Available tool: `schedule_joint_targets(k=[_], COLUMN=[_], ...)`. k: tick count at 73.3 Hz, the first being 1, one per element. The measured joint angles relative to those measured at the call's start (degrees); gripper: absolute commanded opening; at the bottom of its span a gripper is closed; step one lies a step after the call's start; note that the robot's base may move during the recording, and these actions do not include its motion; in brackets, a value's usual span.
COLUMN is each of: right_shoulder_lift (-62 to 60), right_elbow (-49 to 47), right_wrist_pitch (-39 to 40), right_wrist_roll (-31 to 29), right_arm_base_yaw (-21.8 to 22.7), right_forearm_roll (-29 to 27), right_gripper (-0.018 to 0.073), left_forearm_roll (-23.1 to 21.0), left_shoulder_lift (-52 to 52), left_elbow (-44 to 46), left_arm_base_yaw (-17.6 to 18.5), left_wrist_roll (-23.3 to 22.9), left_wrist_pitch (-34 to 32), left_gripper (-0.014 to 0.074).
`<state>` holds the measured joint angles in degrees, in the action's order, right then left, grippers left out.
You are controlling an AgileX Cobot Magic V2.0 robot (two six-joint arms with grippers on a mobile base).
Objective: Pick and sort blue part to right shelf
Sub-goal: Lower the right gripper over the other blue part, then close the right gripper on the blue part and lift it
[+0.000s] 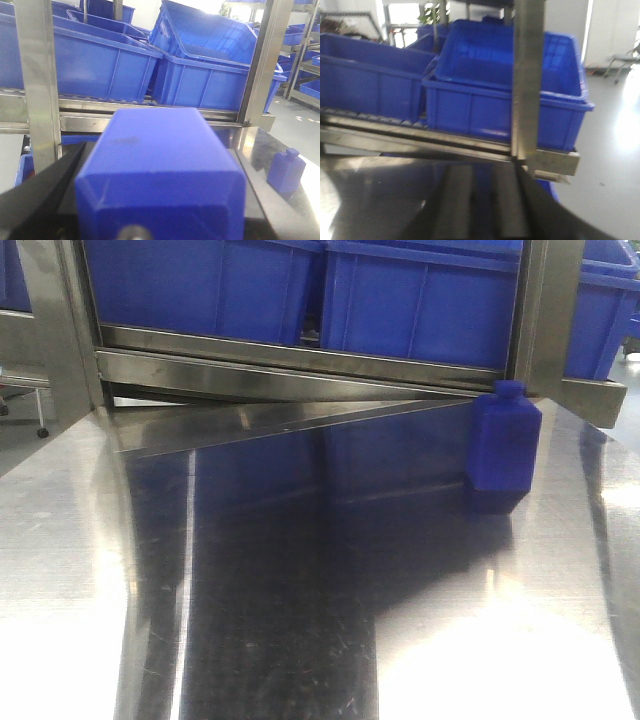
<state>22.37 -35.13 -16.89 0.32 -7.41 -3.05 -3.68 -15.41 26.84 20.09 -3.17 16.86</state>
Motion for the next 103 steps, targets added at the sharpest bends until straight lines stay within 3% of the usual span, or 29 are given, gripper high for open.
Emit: schedule_joint_targets(k=[8,25,58,75,103], right_shoulder_lift=[8.6,26.4,62.9,76.4,85.8], right_elbow=[-6.9,-19.9,-48.2,-54.9,-55.4], right_wrist_pitch=[-5.2,-21.4,-42.8,-44.6,-42.0], right_wrist_roll=[0.0,0.0,7.6,9.0,11.6], right_arm_base_yaw=[-3.3,-8.2,-8.4,-8.4,-8.5], right_forearm_roll=[0.0,-0.5,-1.9,-1.4,3.1], right_gripper=[0.0643,0.063,0.0626,0.0626,0.0626], left_forearm_roll=[0.0,0.0,0.0,0.0,0.0], left_shoulder_lift=[0.0,0.0,0.0,0.0,0.0], left_elbow=[0.0,0.0,0.0,0.0,0.0], left_arm_base_yaw=[0.0,0.0,0.0,0.0,0.0], left_wrist_roll=[0.0,0.0,0.0,0.0,0.0], left_wrist_pitch=[0.0,0.0,0.0,0.0,-0.1], left_gripper=[0.0321,0.0321,0.0321,0.0321,0.0321])
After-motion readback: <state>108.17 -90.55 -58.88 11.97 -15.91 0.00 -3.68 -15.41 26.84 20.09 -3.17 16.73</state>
